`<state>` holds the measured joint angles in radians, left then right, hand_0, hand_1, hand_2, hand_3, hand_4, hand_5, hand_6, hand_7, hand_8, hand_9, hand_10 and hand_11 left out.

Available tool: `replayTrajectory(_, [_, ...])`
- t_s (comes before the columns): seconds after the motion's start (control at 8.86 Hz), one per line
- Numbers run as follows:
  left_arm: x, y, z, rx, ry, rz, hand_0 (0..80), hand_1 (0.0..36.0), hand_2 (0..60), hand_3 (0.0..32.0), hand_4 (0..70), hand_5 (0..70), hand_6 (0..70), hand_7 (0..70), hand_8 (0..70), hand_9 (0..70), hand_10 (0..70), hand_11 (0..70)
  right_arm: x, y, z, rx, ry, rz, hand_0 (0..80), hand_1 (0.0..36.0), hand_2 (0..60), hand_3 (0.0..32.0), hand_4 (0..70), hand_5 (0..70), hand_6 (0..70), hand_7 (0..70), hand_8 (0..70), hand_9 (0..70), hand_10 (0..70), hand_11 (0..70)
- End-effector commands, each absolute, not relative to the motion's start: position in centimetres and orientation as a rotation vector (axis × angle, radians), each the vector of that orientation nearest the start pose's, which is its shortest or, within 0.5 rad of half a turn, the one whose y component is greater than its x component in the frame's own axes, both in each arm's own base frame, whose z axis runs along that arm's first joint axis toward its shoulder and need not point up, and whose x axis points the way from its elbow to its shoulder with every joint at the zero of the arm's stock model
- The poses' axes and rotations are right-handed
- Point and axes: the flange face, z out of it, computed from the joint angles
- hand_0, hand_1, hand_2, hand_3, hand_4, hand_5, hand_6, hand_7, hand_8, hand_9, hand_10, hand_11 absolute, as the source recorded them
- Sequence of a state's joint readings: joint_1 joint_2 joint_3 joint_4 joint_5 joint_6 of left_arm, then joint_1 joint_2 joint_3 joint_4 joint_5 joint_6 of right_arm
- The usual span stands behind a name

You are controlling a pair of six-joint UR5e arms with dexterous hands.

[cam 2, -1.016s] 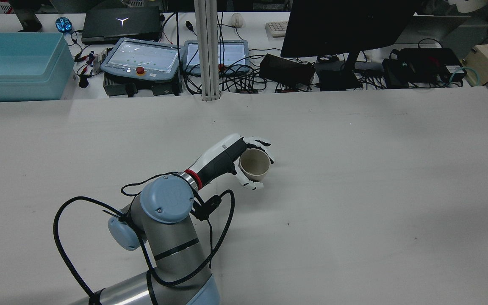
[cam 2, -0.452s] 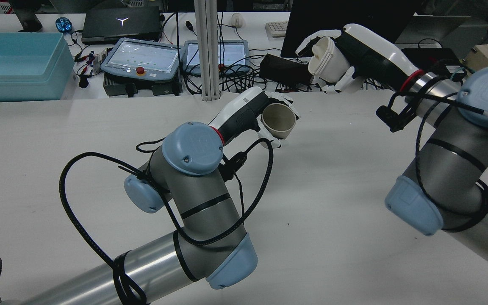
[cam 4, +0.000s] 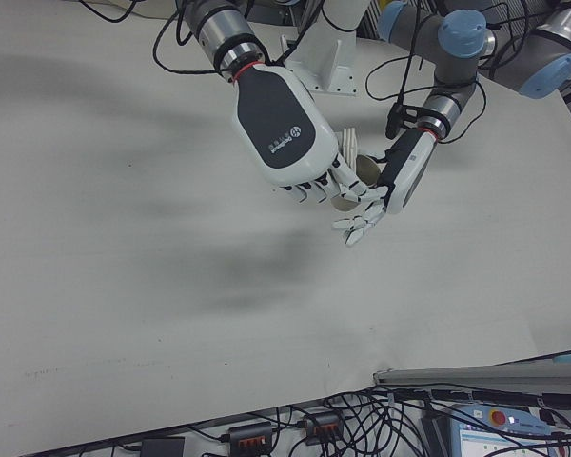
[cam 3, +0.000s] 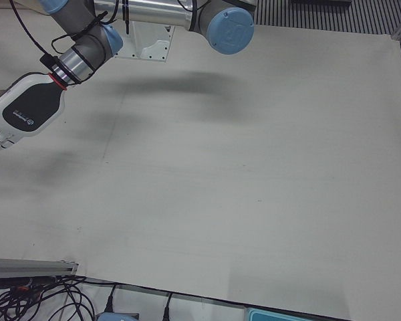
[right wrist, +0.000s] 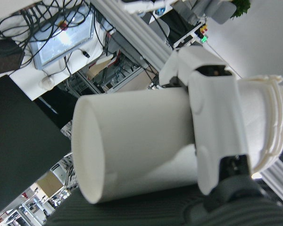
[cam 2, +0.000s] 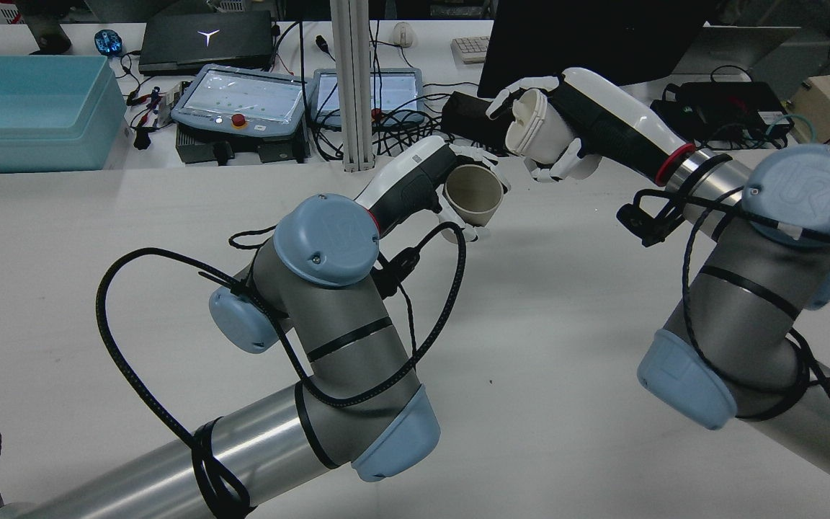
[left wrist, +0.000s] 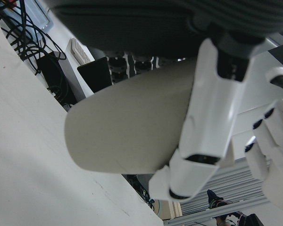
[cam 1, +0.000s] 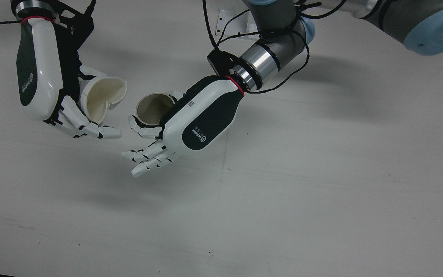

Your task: Pour water

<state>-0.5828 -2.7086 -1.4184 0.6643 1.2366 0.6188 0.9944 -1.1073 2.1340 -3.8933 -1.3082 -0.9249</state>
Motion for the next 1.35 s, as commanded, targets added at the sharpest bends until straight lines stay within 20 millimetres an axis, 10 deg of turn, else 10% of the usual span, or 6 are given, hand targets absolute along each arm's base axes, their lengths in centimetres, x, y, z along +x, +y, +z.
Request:
replayTrajectory(0.0, [47.1,-55.6,17.4,-0.376,2.079,-1.469,80.0,36.0,60.0,0.0,66.5,70.0,16.3,22.6,9.8,8.1,9.9,17.6,0.1,-50.8,33.1,0.569,-2.139,1.657,80.0,36.0,60.0,1.0,39.6,31.5,64.3,70.0,51.8,60.2,70.0,70.0])
replayTrajectory(0.45, [34.1,-56.0,30.3,-0.325,2.107,-1.470,80.0,36.0,60.0,0.0,66.0,70.0,13.9,20.6,7.9,7.6,10.9,19.2,9.8,-56.8,46.4,0.574,-2.238,1.756,80.0,36.0,43.4,5.8,25.1,34.7,69.8,70.0,58.7,68.3,70.0,70.0])
replayTrajectory(0.68, [30.5,-56.1,39.9,-0.275,2.090,-1.507,80.0,36.0,60.0,0.0,66.1,70.0,14.3,21.0,8.2,7.8,11.0,19.1,9.4,-59.5,59.0,0.531,-2.269,1.716,80.0,36.0,43.6,5.6,27.1,34.6,70.0,70.0,59.6,69.9,70.0,70.0])
replayTrajectory(1.02, [24.9,-57.7,51.8,-0.213,2.079,-1.527,80.0,36.0,60.0,0.0,65.3,70.0,13.9,20.6,8.2,7.6,10.7,18.7,5.1,-58.6,78.5,0.558,-2.214,1.779,80.0,36.0,41.0,6.4,24.6,34.0,70.0,70.0,59.4,69.9,70.0,70.0])
replayTrajectory(1.24, [23.9,-57.0,56.2,-0.179,2.075,-1.517,80.0,36.0,60.0,0.0,64.0,70.0,13.3,19.9,7.8,7.2,10.4,18.2,-4.8,-53.7,89.0,0.572,-2.143,1.907,80.0,35.5,38.8,10.0,20.0,33.2,68.6,70.0,60.6,70.0,70.0,70.0])
